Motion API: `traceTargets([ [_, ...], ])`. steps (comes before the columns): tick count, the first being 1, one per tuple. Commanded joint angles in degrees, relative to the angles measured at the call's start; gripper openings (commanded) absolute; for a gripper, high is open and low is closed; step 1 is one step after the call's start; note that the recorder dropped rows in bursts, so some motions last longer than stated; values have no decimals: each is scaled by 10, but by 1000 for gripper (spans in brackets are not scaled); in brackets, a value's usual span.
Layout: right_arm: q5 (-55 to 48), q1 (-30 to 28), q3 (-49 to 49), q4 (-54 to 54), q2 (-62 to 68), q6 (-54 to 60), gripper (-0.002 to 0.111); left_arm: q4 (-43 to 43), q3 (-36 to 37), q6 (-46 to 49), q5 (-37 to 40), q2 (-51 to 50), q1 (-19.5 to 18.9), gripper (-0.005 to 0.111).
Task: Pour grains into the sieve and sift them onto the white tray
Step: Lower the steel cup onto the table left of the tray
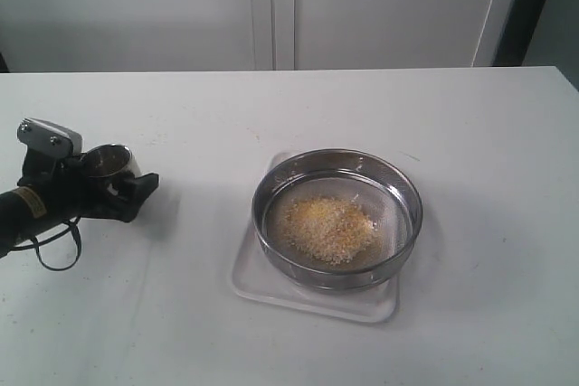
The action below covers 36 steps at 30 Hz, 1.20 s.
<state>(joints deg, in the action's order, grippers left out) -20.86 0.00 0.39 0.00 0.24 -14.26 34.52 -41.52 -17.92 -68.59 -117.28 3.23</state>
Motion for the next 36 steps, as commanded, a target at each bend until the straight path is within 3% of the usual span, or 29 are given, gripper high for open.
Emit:
traceTargets([
  [1, 8, 1, -4, 0, -2, -2, 0, 7, 3, -14, 16, 45, -1, 101],
  [13, 8, 1, -4, 0, -2, -2, 0, 24, 3, -59, 24, 128, -1, 101],
  [18, 8, 1, -4, 0, -2, -2, 0, 41, 3, -86, 33, 147, -1, 93],
  [24, 8, 1, -4, 0, -2, -2, 0, 50, 3, -95, 59, 166, -1, 66],
  [31, 8, 1, -4, 0, -2, -2, 0, 98, 3, -121, 60, 167, -1, 23],
  [36, 8, 1, -4, 0, -2, -2, 0, 99, 3, -121, 60, 167, -1, 0],
])
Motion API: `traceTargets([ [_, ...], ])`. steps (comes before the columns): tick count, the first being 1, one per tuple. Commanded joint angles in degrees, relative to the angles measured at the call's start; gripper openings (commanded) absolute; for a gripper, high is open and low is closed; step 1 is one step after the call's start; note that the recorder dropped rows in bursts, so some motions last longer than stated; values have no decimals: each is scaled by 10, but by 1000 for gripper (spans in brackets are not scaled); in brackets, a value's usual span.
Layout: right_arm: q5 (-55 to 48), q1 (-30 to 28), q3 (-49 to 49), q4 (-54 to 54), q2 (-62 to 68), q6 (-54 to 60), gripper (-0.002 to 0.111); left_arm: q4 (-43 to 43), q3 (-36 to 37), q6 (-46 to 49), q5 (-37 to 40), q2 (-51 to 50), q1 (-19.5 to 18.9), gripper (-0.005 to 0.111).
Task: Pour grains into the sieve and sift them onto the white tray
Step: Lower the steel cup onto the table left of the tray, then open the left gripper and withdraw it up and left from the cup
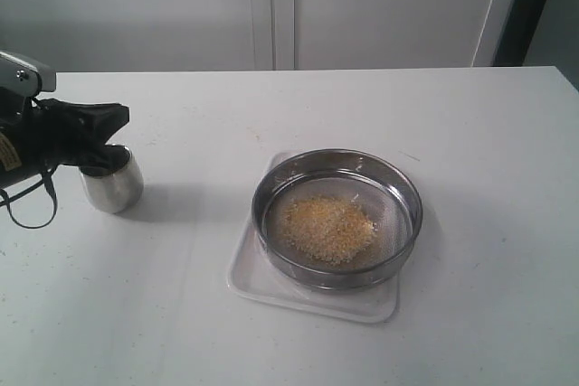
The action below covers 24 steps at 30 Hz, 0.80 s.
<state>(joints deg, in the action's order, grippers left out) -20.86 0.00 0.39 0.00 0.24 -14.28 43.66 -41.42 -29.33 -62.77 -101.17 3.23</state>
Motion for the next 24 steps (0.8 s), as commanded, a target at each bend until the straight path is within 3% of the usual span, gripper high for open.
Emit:
traceTargets([
  [1, 8, 1, -4, 0, -2, -2, 0, 8, 2, -11, 2, 6, -1, 0],
  [10, 8, 1, -4, 0, -2, -2, 0, 6, 2, -50, 25, 9, -1, 0],
  [16, 8, 1, -4, 0, -2, -2, 0, 6, 2, -88, 132, 51, -1, 0],
  [24, 8, 1, -4, 0, -2, -2, 0, 13, 2, -225, 317, 137, -1, 0],
])
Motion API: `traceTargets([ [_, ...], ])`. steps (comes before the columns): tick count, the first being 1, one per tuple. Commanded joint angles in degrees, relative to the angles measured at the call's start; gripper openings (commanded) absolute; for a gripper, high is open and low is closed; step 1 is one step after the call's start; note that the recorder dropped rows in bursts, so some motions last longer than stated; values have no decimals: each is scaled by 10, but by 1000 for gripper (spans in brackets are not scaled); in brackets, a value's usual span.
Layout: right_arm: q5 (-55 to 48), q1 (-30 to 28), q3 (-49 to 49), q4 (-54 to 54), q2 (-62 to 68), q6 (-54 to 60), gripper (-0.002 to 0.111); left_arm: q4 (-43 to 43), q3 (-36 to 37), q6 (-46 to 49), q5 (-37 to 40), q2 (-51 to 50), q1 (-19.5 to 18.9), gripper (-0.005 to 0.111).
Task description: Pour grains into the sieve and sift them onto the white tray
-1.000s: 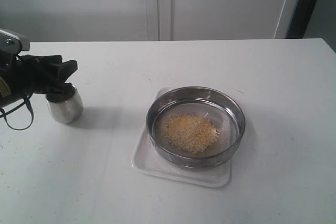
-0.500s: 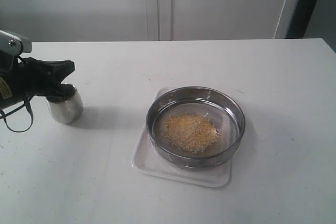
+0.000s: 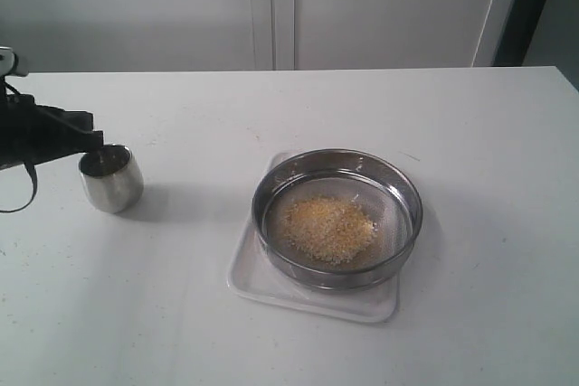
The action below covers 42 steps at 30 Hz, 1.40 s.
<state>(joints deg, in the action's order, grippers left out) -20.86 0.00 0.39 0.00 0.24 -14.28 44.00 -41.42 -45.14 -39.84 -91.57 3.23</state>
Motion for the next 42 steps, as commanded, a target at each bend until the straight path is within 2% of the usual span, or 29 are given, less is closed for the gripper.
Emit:
traceTargets([
  [1, 8, 1, -4, 0, -2, -2, 0, 32, 2, -109, 140, 68, -1, 0],
  [2, 8, 1, -4, 0, -2, -2, 0, 45, 2, -128, 164, 81, -1, 0],
  [3, 8, 1, -4, 0, -2, -2, 0, 87, 2, -181, 222, 107, -1, 0],
  [5, 8, 1, -4, 0, -2, -2, 0, 165, 3, -260, 290, 142, -1, 0],
  [9, 8, 1, -4, 0, -2, -2, 0, 215, 18, -283, 332, 190, -1, 0],
  [11, 8, 1, -4, 0, -2, -2, 0, 282, 19, -282, 325, 191, -1, 0],
  [13, 8, 1, -4, 0, -2, -2, 0, 348, 19, -225, 300, 189, -1, 0],
  [18, 8, 1, -4, 0, -2, -2, 0, 358, 19, 97, 276, 189, -1, 0],
  [20, 8, 1, -4, 0, -2, -2, 0, 358, 19, 133, 295, 189, -1, 0],
  [21, 8, 1, -4, 0, -2, -2, 0, 354, 19, 119, 310, 189, -1, 0],
  [24, 8, 1, -4, 0, -2, -2, 0, 308, 19, -15, 398, 189, -1, 0],
  [26, 8, 1, -4, 0, -2, -2, 0, 247, 19, -84, 463, 189, -1, 0],
  [29, 8, 1, -4, 0, -2, -2, 0, 127, 20, -82, 527, 189, -1, 0],
  [31, 8, 1, -4, 0, -2, -2, 0, 57, 27, -37, 533, 189, -1, 0],
  [35, 8, 1, -4, 0, -2, -2, 0, -136, 44, 102, 536, 189, 17, 0],
  [39, 8, 1, -4, 0, -2, -2, 0, -302, 47, 257, 573, 189, 61, 0],
  [42, 8, 1, -4, 0, -2, -2, 0, -372, 47, 332, 583, 189, 90, 0],
])
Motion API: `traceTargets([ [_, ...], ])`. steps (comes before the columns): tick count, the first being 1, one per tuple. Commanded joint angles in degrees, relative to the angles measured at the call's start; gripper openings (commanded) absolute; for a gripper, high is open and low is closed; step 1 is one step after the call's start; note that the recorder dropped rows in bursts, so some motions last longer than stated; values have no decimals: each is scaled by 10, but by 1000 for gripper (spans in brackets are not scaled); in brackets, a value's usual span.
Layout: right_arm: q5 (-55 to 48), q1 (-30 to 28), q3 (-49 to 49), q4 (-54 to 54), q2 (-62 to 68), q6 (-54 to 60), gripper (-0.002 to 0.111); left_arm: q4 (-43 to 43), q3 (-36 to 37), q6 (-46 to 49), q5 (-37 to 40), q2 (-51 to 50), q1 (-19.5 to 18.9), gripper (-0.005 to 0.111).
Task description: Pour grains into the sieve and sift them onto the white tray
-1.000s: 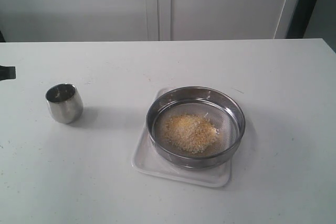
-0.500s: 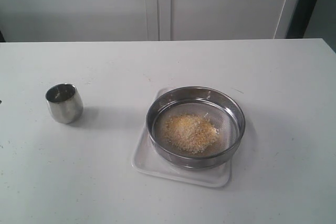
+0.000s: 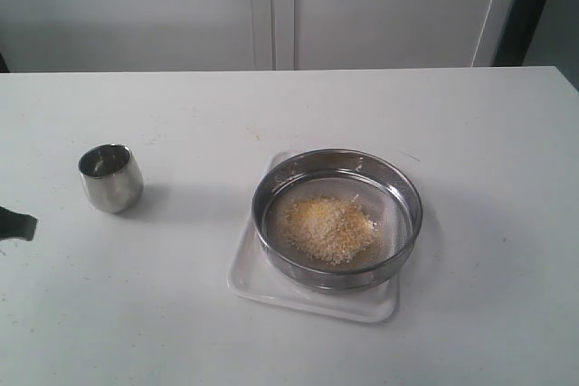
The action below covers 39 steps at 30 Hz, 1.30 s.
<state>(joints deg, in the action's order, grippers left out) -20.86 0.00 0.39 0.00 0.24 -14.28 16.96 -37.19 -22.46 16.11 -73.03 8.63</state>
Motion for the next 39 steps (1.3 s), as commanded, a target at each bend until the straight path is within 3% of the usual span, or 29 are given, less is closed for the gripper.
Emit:
traceTargets([
  [1, 8, 1, -4, 0, -2, -2, 0, -107, 5, 110, 27, 4, 45, 0],
  [11, 8, 1, -4, 0, -2, -2, 0, -148, -68, 158, 214, 4, 57, 0],
  [16, 8, 1, -4, 0, -2, -9, 0, -204, -71, 189, 219, 4, 23, 0],
  [27, 8, 1, -4, 0, -2, -10, 0, -233, -71, 188, 271, 4, -119, 0],
  [39, 8, 1, -4, 0, -2, -10, 0, -233, -71, 184, 270, 4, -123, 0],
])
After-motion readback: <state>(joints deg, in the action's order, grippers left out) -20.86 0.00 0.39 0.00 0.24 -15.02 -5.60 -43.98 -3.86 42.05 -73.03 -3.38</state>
